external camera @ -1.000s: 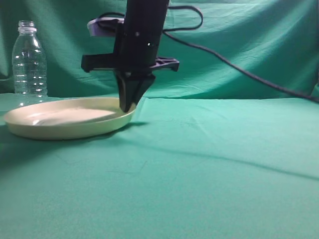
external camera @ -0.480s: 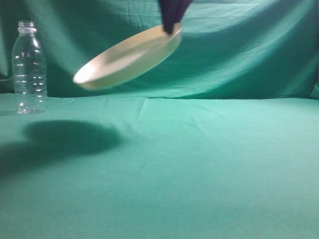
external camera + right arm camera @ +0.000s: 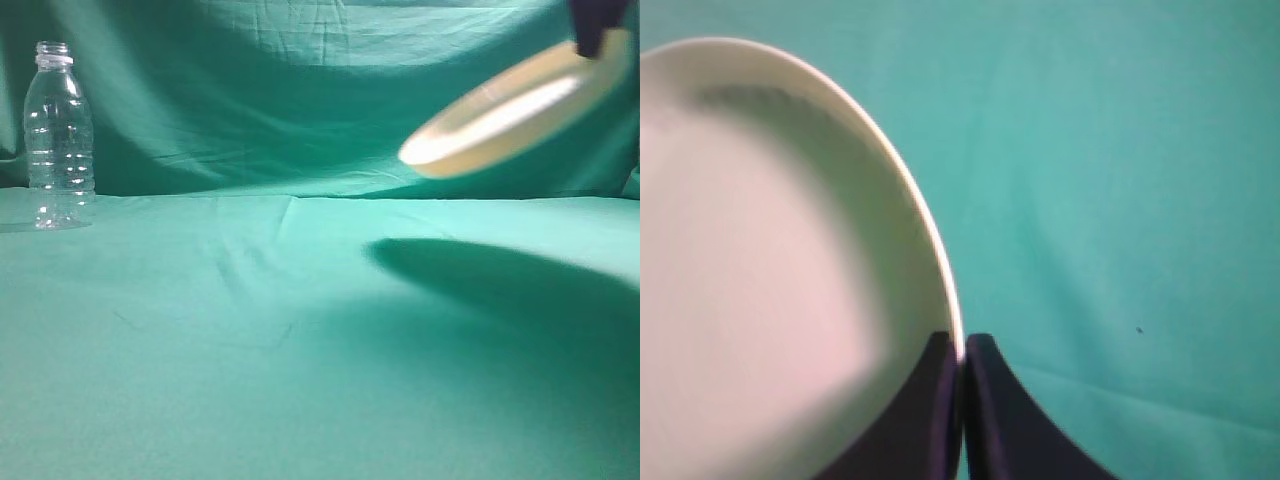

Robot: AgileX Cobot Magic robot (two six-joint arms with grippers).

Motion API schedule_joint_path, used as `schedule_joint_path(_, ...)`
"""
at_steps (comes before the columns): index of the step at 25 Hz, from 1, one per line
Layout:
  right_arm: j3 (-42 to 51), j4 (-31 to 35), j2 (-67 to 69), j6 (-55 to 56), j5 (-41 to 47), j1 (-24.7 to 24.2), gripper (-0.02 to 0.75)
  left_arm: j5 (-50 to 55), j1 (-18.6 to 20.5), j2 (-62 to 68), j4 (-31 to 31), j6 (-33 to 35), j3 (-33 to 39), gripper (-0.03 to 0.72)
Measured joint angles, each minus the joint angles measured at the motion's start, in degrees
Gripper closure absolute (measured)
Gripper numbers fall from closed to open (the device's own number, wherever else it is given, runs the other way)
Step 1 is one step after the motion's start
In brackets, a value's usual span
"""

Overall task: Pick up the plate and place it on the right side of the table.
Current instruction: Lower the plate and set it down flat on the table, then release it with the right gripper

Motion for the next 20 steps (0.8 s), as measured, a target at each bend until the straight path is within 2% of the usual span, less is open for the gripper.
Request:
schedule_joint_path(5, 15.72, 0.0, -4.93, 1.12, -8.45, -7.7, 0.738, 0.0, 0.0, 0.0, 0.0, 0.0, 0.0, 0.688)
schedule_joint_path(11, 30.31, 0.43, -4.89, 2.25, -20.57, -11.91, 0.738, 0.0, 0.0, 0.0, 0.0, 0.0, 0.0, 0.688)
schedule_joint_path(17, 33.36, 0.42, -1.57, 2.73, -25.06, -12.77, 0.738, 0.0, 0.0, 0.0, 0.0, 0.0, 0.0, 0.688)
schedule_joint_path(18, 33.36, 0.33, -0.97, 2.73, -25.13, -12.77, 0.689, 0.0, 0.0, 0.0, 0.0, 0.0, 0.0, 0.688)
schedule_joint_path(20, 33.45, 0.61, -0.23, 2.73, -25.17, -12.77, 0.689, 0.0, 0.0, 0.0, 0.0, 0.0, 0.0, 0.688)
